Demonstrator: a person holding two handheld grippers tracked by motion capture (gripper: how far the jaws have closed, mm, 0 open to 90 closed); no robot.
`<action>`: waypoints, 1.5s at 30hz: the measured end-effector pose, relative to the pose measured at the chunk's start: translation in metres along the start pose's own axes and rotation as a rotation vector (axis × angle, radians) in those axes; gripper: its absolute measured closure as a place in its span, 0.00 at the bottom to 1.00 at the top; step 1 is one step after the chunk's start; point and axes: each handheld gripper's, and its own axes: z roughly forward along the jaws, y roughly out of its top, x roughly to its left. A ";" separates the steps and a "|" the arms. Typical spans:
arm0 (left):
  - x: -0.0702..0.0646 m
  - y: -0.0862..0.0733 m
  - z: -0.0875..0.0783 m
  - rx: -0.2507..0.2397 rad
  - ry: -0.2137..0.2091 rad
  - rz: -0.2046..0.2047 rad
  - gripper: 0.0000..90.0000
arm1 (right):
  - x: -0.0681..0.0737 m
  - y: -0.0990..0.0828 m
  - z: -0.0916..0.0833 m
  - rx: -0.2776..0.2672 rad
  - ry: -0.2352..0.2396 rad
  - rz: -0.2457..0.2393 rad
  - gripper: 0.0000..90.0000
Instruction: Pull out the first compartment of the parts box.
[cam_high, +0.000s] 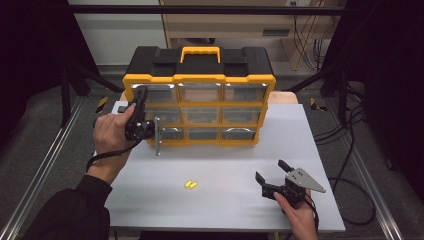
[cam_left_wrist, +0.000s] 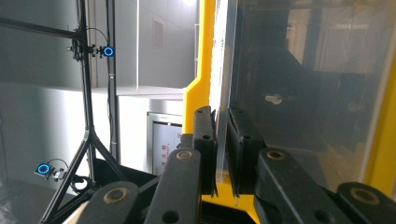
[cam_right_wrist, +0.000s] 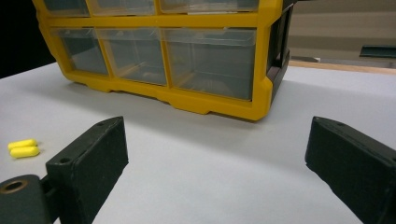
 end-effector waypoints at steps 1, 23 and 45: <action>0.001 0.000 -0.002 0.001 0.001 -0.004 0.92 | 0.000 0.000 0.000 0.000 0.000 -0.002 0.07; 0.007 0.005 -0.028 0.007 0.010 -0.045 0.92 | 0.001 0.000 0.001 0.001 0.008 0.000 0.07; 0.009 0.007 -0.033 0.010 0.008 -0.052 0.92 | 0.002 -0.001 0.001 0.005 0.012 -0.031 0.06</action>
